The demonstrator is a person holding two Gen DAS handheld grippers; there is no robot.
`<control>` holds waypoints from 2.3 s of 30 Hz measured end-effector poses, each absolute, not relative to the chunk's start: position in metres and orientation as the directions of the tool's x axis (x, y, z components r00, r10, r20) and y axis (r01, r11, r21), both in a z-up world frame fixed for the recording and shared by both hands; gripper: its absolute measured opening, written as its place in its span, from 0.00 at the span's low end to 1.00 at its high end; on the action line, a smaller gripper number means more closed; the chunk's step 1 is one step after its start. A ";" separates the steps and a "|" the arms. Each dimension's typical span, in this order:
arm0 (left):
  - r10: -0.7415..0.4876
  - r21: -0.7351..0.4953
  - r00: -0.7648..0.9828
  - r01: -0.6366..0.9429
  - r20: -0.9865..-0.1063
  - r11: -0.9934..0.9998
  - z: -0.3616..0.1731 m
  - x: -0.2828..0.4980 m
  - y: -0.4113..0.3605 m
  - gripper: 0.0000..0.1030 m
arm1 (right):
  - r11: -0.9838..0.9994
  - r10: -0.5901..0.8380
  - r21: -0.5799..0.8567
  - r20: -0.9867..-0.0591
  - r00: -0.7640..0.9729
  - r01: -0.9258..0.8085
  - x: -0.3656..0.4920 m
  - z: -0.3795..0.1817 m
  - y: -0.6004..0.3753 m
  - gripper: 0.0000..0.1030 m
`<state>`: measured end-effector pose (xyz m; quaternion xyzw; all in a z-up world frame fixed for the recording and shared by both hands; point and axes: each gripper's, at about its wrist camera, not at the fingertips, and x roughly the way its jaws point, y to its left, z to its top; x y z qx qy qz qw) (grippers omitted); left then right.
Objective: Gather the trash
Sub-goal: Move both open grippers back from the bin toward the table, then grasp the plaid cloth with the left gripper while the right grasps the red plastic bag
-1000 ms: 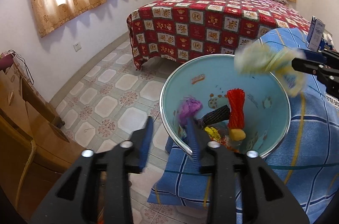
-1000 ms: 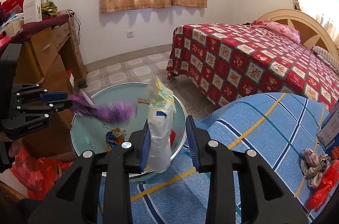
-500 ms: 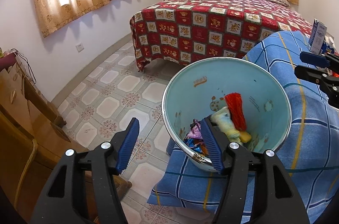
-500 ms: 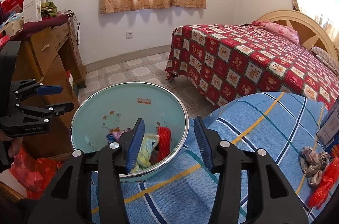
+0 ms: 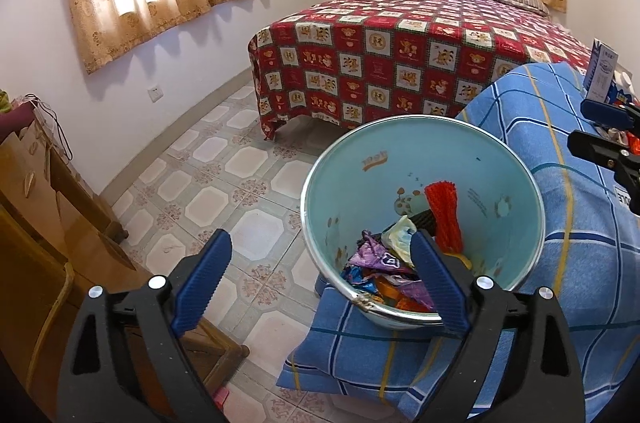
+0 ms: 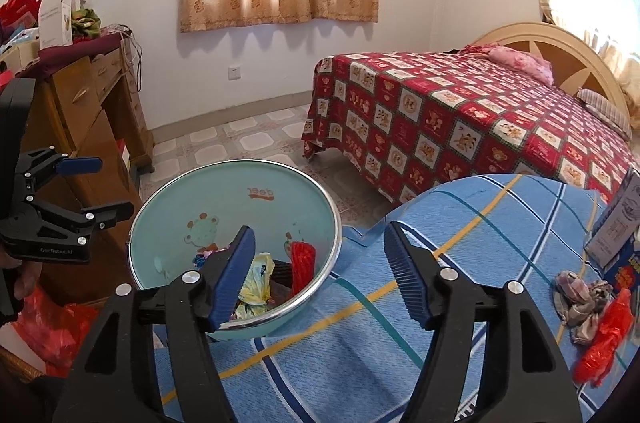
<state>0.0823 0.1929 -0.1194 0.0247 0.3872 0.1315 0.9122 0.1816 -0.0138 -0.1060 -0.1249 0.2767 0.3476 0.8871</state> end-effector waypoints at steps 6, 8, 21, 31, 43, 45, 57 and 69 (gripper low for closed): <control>0.192 0.133 0.671 -0.140 -0.716 0.981 -0.128 0.090 0.164 0.87 | 0.778 0.491 -0.043 -0.580 0.650 -0.627 0.174 -0.101 -0.054 0.66; 0.173 0.138 0.675 -0.106 -0.717 0.985 -0.130 0.093 0.150 0.87 | 0.805 0.457 -0.051 -0.583 0.672 -0.592 0.172 -0.101 -0.073 0.67; 0.092 0.146 0.738 0.009 -0.668 0.989 -0.122 0.136 0.073 0.88 | 0.987 0.109 -0.032 -0.601 0.792 -0.160 0.197 -0.103 -0.221 0.70; 0.085 0.127 0.754 -0.002 -0.651 0.992 -0.112 0.172 0.053 0.92 | 0.984 0.163 0.074 -0.730 0.664 -0.160 0.236 -0.138 -0.250 0.64; -0.025 0.121 0.767 0.134 -0.642 0.984 -0.091 0.190 -0.010 0.92 | 0.979 0.205 0.141 -0.677 0.707 -0.148 0.204 -0.121 -0.294 0.15; -0.049 0.126 0.766 0.169 -0.641 0.978 -0.090 0.197 -0.030 0.92 | 0.984 0.181 0.132 -0.679 0.711 -0.124 0.205 -0.118 -0.298 0.15; -0.132 0.148 0.706 0.321 -0.696 0.935 -0.112 0.259 -0.148 0.91 | 0.994 0.033 0.100 -0.691 0.722 0.051 0.196 -0.124 -0.378 0.17; -0.237 0.034 0.558 0.432 -0.795 0.901 -0.146 0.290 -0.178 0.23 | 0.993 0.077 0.117 -0.686 0.723 0.006 0.199 -0.124 -0.380 0.18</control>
